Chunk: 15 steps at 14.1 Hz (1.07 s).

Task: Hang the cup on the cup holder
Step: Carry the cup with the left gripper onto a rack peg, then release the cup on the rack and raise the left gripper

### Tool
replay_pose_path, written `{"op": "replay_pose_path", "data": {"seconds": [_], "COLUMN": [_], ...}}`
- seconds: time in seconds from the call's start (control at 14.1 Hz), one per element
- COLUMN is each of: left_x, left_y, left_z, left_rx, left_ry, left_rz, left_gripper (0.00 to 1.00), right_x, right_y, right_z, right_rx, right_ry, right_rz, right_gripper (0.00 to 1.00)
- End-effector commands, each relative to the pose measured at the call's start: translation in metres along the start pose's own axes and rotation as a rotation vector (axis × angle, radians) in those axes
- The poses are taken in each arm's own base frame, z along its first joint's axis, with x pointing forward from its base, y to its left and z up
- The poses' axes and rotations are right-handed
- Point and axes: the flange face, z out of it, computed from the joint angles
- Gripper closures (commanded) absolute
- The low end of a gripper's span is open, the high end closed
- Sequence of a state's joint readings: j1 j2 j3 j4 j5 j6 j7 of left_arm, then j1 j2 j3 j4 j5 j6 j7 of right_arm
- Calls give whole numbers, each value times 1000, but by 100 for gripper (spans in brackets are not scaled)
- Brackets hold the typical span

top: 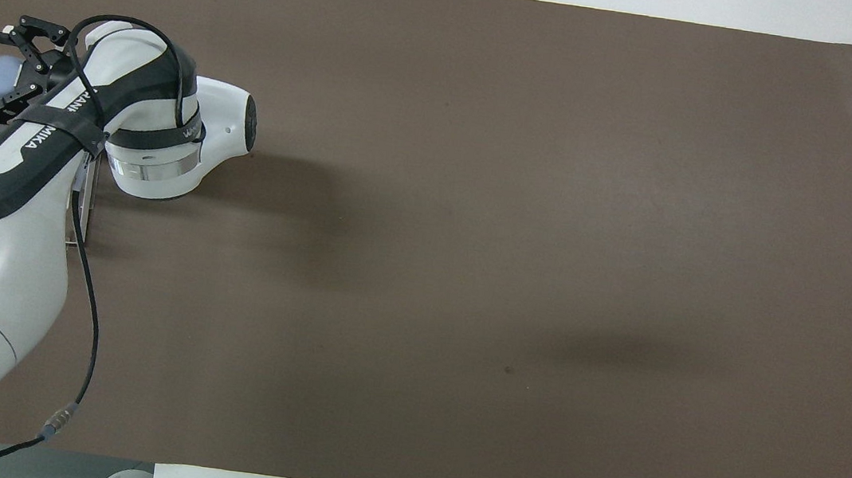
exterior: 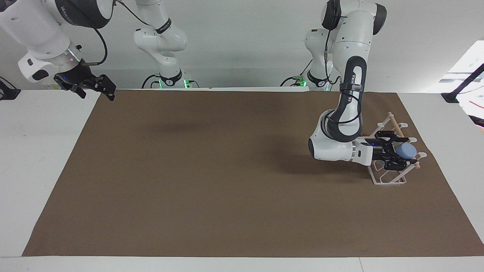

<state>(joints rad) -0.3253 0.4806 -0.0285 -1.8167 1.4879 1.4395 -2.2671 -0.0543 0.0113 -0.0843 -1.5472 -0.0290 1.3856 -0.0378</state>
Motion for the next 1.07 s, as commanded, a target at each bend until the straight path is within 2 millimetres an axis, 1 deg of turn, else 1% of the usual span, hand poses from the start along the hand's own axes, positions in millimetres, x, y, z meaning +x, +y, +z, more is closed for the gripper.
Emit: {"op": "replay_pose_path", "data": {"seconds": [0.0,0.07,0.14,0.28,0.36,0.43,0.57,0.64,0.71,0.78,0.85,0.92,0.99], "left_x": [0,-1,3,34,45,53,87,114,151,179,202,222,239], "left_y": [5,4,4,5,9,15,29,31,26,18,10,6,-2], "left_z": [0,-3,-5,-13,-16,-18,-20,-21,-21,-9,0,3,14], "left_rx": [-23,-26,-24,-24,-22,-19,-25,-42,-74,-94,-111,-134,-146], "left_ry": [-11,-12,-17,-64,-103,-144,-220,-302,-410,-501,-558,-582,-626], "left_rz": [-13,-11,-13,-34,-12,9,21,39,68,128,174,216,258], "left_gripper": [0,0,0,0,0,0,0,0,0,0,0,0,0], "right_x": [-7,-7,-7,-7,-7,-7,-7,-7,-7,-7,-7,-7,-7], "right_y": [2,2,2,1,1,1,1,1,1,1,1,1,1], "right_z": [0,0,0,0,0,0,0,0,0,0,0,0,0], "right_rx": [-10,-10,-10,-10,-10,-10,-10,-10,-10,-10,-10,-10,-10], "right_ry": [-4,-4,-4,-4,-4,-4,-4,-4,-4,-4,-4,-4,-4], "right_rz": [-16,-16,-16,-18,-18,-18,-18,-18,-18,-18,-18,-18,-18], "right_gripper": [1,1,1,1,1,1,1,1,1,1,1,1,1]}}
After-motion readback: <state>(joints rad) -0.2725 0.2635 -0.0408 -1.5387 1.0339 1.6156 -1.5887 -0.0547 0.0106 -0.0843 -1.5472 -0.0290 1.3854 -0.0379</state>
